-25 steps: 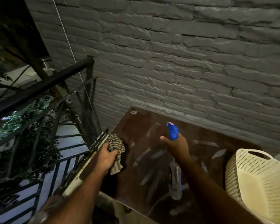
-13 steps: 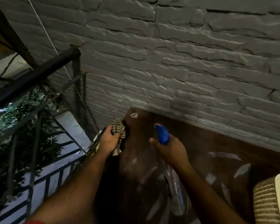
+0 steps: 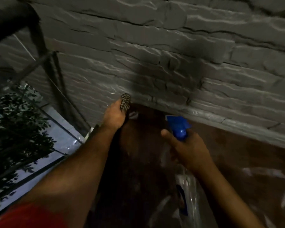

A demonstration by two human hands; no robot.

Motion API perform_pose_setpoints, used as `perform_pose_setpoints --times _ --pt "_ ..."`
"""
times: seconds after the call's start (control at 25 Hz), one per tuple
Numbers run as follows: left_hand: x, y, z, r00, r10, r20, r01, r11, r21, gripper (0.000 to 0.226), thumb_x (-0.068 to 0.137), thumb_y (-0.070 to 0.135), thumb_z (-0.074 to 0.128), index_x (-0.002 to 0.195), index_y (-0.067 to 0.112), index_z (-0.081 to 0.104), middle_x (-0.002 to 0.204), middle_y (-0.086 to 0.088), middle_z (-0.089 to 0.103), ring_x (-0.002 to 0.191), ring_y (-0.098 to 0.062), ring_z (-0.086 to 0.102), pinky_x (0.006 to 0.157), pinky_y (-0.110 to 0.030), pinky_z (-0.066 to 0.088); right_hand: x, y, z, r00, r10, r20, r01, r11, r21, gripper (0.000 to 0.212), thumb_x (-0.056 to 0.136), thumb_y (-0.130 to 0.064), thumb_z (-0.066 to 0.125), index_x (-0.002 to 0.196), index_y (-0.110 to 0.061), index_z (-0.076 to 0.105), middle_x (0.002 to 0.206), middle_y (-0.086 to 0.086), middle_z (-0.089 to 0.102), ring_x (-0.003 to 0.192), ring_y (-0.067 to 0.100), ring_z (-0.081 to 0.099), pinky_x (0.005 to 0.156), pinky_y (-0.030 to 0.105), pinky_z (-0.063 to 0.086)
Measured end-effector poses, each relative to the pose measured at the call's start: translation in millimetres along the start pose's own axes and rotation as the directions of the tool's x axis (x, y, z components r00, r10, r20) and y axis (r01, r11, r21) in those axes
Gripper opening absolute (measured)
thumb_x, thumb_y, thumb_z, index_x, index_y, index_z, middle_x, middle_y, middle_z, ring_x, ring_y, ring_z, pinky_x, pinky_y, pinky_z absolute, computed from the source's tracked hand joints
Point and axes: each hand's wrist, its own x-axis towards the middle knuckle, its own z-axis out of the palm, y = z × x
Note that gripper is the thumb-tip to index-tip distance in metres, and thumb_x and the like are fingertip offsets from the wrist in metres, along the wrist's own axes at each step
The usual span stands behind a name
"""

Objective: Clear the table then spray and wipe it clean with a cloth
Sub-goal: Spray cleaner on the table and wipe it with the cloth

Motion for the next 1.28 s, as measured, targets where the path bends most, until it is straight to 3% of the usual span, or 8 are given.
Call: perform_pose_setpoints --times 0.2,0.4,0.48,0.64,0.84,1.04,1.2,1.28 --pt "-57 10 73 0.897 0.403 0.182 -0.442 0.824 0.355 0.053 0.095 0.049 0.037 0.142 0.024 0.040 0.155 0.004 0.028 0.145 -0.024 0.019 0.114 -0.045 0.027 8 -1 8 0.998 0.033 0.059 -0.038 0.996 0.079 0.067 0.051 -0.083 0.058 0.082 -0.023 0.061 0.070 0.005 0.071 0.068 0.026 0.070 0.076 0.048 0.060" --pt "-9 -21 55 0.975 0.215 -0.050 -0.187 0.923 0.338 0.050 0.092 0.020 0.048 0.141 0.022 0.040 0.148 -0.004 0.039 0.137 -0.028 0.032 0.110 -0.042 0.033 10 -3 15 0.997 0.008 0.071 -0.011 0.999 0.038 0.050 0.062 -0.073 0.060 0.071 -0.024 0.059 0.064 0.004 0.068 0.065 0.023 0.068 0.075 0.047 0.059" --pt "8 13 60 0.986 0.166 0.004 -0.159 0.932 0.326 0.053 0.091 0.018 0.047 0.144 0.020 0.037 0.151 -0.004 0.034 0.139 -0.027 0.028 0.112 -0.039 0.031 17 -1 18 0.998 0.005 0.064 -0.008 0.998 0.057 0.050 0.061 -0.073 0.060 0.074 -0.025 0.059 0.067 0.005 0.069 0.067 0.026 0.069 0.076 0.050 0.059" --pt "-65 -6 80 0.815 0.534 0.223 -0.575 0.700 0.424 0.054 0.092 0.023 0.043 0.145 0.022 0.034 0.155 -0.002 0.027 0.143 -0.026 0.024 0.115 -0.043 0.026 16 3 20 0.997 0.033 0.072 -0.039 0.995 0.091 0.056 0.060 -0.075 0.061 0.073 -0.020 0.061 0.062 0.008 0.070 0.062 0.026 0.070 0.073 0.052 0.059" --pt "13 7 54 0.992 0.121 0.025 -0.123 0.956 0.268 0.055 0.090 0.021 0.053 0.143 0.019 0.039 0.152 -0.006 0.034 0.140 -0.029 0.027 0.114 -0.043 0.027 14 0 22 0.994 0.031 0.103 -0.039 0.996 0.078 0.074 0.047 -0.086 0.050 0.074 -0.018 0.062 0.066 0.011 0.071 0.064 0.027 0.070 0.076 0.052 0.058" --pt "-60 -23 56 0.773 0.575 0.269 -0.634 0.726 0.268 0.053 0.091 0.016 0.046 0.143 0.023 0.039 0.153 -0.001 0.032 0.142 -0.025 0.027 0.113 -0.042 0.025 10 1 23 0.991 0.076 0.115 -0.086 0.993 0.087 0.065 0.048 -0.082 0.053 0.068 -0.021 0.059 0.051 -0.001 0.063 0.052 0.013 0.062 0.069 0.043 0.057" --pt "27 -20 42 0.969 0.237 0.067 -0.247 0.937 0.246 0.055 0.089 0.013 0.057 0.141 0.013 0.043 0.150 -0.011 0.037 0.138 -0.034 0.033 0.113 -0.044 0.029 6 3 30 0.992 0.071 0.108 -0.080 0.994 0.081 0.057 0.057 -0.078 0.057 0.065 -0.021 0.057 0.047 -0.004 0.059 0.048 0.008 0.058 0.063 0.038 0.054" --pt "25 10 61 0.975 0.207 0.081 -0.222 0.928 0.300 0.058 0.088 0.019 0.058 0.143 0.014 0.039 0.152 -0.009 0.033 0.139 -0.031 0.030 0.113 -0.042 0.030 10 7 34 0.992 0.076 0.098 -0.084 0.993 0.084 0.063 0.051 -0.081 0.055 0.067 -0.021 0.060 0.051 -0.003 0.062 0.051 0.012 0.061 0.064 0.039 0.055"
